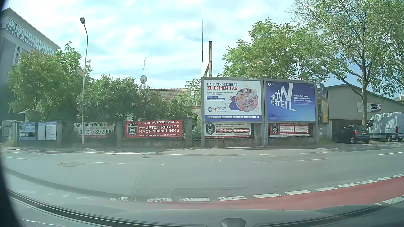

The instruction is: Follow the waypoints while adhering to traffic rules and regulations

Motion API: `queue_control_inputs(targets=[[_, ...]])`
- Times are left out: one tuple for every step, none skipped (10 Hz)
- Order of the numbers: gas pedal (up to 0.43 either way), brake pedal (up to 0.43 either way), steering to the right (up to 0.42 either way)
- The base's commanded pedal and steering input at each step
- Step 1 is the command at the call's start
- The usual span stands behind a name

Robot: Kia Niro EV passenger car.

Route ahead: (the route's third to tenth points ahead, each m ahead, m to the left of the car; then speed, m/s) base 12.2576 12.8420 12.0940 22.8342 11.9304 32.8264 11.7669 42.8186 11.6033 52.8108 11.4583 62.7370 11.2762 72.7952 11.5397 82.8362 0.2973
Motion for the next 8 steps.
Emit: queue_control_inputs(targets=[[0.000, 0.287, -0.102], [0.000, 0.287, -0.102], [0.000, 0.280, -0.102], [0.000, 0.280, -0.102], [0.000, 0.280, -0.102], [0.000, 0.280, -0.102], [0.000, 0.287, -0.102], [0.000, 0.287, -0.102]])
